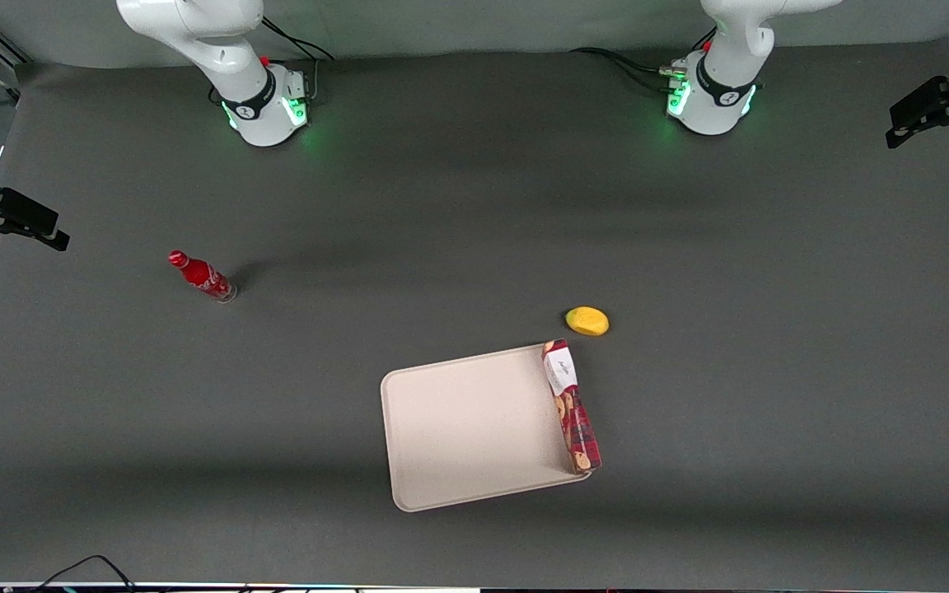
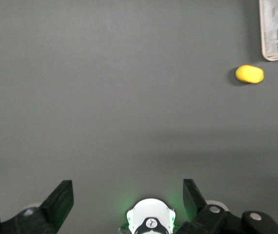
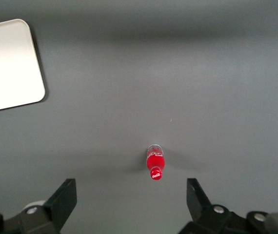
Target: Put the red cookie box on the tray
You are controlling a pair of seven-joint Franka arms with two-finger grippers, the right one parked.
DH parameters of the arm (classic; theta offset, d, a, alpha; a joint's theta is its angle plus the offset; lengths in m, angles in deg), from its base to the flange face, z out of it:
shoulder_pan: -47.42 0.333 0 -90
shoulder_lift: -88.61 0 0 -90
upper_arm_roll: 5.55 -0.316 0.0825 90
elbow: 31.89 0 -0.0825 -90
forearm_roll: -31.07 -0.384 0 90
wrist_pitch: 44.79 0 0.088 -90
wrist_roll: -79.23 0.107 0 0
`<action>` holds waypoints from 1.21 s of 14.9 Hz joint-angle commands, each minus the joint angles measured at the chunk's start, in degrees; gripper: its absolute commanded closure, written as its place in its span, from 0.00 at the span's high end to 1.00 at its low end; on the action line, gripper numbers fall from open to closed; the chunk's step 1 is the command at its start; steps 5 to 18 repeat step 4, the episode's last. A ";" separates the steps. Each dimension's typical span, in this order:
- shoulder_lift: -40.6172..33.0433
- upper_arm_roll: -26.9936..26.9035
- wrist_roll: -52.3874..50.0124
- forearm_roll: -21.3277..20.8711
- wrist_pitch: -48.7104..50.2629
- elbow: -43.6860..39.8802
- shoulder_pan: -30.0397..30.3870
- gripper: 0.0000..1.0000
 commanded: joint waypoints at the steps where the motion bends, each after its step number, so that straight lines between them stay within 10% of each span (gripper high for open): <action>1: 3.02 0.58 0.72 0.64 0.61 -5.23 -0.61 1.00; 18: 2.93 0.67 0.81 0.64 0.79 -5.32 -0.61 1.00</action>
